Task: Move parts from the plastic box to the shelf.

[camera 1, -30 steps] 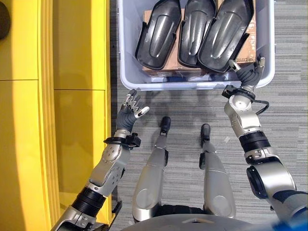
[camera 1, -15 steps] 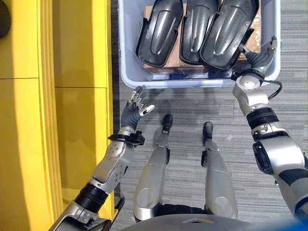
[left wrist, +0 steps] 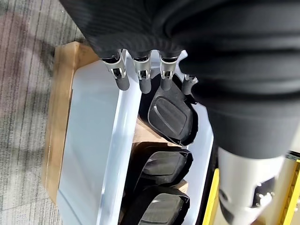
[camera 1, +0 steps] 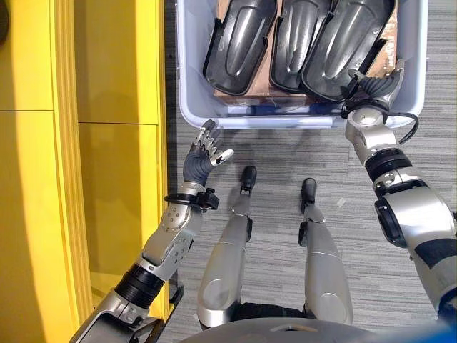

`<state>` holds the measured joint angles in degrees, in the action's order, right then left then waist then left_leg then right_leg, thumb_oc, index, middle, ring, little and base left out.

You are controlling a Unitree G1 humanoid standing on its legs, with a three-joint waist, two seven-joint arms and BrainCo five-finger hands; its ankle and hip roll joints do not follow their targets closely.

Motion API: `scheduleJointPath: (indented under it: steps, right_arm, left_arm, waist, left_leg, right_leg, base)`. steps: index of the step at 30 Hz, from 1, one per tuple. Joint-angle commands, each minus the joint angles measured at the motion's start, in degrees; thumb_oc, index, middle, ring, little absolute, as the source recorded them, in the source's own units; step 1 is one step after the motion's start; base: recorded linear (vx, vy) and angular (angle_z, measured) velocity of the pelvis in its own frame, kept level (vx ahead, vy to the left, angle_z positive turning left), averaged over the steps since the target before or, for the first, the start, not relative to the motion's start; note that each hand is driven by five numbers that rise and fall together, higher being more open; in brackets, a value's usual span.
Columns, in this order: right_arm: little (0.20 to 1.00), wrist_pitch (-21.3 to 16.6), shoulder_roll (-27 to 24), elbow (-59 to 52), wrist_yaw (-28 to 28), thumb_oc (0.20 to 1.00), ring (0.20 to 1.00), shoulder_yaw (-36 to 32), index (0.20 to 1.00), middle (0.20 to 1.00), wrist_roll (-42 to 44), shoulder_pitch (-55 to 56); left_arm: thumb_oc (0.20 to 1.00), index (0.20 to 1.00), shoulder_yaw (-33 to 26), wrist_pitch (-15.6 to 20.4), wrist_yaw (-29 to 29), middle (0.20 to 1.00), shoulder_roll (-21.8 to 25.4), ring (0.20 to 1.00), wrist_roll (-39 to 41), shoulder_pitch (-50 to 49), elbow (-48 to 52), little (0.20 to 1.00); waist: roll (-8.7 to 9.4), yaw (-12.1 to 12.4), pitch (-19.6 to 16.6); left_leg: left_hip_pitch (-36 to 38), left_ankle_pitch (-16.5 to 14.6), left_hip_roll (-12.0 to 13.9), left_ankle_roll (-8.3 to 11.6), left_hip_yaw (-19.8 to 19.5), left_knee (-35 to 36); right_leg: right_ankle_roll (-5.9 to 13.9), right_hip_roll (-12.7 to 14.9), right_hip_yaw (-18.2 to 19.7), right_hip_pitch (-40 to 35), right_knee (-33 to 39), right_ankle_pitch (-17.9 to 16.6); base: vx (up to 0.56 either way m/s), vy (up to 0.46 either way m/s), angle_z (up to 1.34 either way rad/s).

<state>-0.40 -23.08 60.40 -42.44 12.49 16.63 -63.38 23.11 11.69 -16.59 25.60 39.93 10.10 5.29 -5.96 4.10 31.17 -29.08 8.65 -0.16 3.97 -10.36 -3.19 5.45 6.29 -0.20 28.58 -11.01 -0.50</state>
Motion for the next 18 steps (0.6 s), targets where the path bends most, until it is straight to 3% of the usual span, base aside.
scheduleJointPath:
  steps: [1,11,12,13,14,18]
  right_arm:
    - [1.0,-1.5,-2.1,1.2,0.6,1.0,1.0,1.7,1.0,1.0,1.1,-3.4]
    - [1.0,0.5,-2.9,12.6,3.5,1.0,1.0,3.2,1.0,1.0,1.8,-5.5]
    - [0.413,0.9,-2.9,13.8,4.4,0.413,0.413,3.7,0.413,0.413,1.6,-5.7]
    - [0.253,1.0,-2.8,13.8,4.7,0.253,0.253,3.9,0.253,0.253,1.4,-5.5]
    - [0.2,1.1,-2.8,14.0,5.3,0.2,0.2,4.5,0.2,0.2,1.0,-5.5]
    - [0.2,1.4,-2.7,14.3,5.9,0.2,0.2,5.1,0.2,0.2,0.6,-5.3]
  left_arm:
    - [1.0,1.0,-0.8,3.2,-0.6,1.0,-0.5,1.0,-0.2,-0.7,3.9,1.0]
    - [1.0,1.0,0.2,3.6,-0.6,1.0,-0.8,1.0,0.0,0.1,3.9,1.0]
    - [1.0,1.0,0.4,3.6,-0.6,1.0,-0.9,1.0,0.0,0.4,3.9,1.0]
    - [1.0,1.0,0.5,3.6,-0.6,1.0,-1.0,1.0,0.0,0.6,3.8,1.0]
    - [1.0,1.0,0.5,3.7,-0.5,1.0,-1.1,1.0,0.0,0.6,4.0,1.0]
    - [1.0,1.0,0.2,3.9,-0.7,1.0,-1.2,1.0,-0.3,0.9,3.9,1.0]
  waist:
    - [0.65,0.4,-1.4]
    - [-0.74,1.6,-1.4]
    - [-0.97,1.8,-1.4]
    - [-1.05,1.8,-1.4]
    - [-1.13,1.9,-1.4]
    - [-1.22,2.0,-1.4]
  left_leg:
    - [-2.0,-2.5,3.9,1.58,8.4,-4.8]
    - [-5.0,-2.0,3.6,1.71,8.2,-5.0]
    - [-5.5,-1.9,3.6,1.76,8.2,-5.1]
    - [-5.6,-1.9,3.6,1.78,8.2,-5.1]
    - [-5.8,-1.9,3.5,1.79,8.2,-5.1]
    - [-6.1,-1.9,3.4,1.84,8.2,-5.2]
  right_leg:
    - [2.87,3.4,-2.0,1.8,-2.4,-1.1]
    - [2.83,3.8,-2.7,4.1,-2.5,-1.2]
    - [2.86,3.9,-2.9,4.4,-2.5,-1.2]
    - [2.89,3.9,-2.9,4.5,-2.6,-1.3]
    - [2.88,4.0,-3.0,4.7,-2.6,-1.3]
    - [2.92,4.2,-3.2,4.6,-2.5,-1.3]
  base:
    - [0.0,0.0,0.0]
    - [0.0,0.001,0.02]
    - [0.0,0.006,0.08]
    - [0.0,0.01,0.07]
    - [0.0,0.006,0.08]
    - [0.0,0.004,0.06]
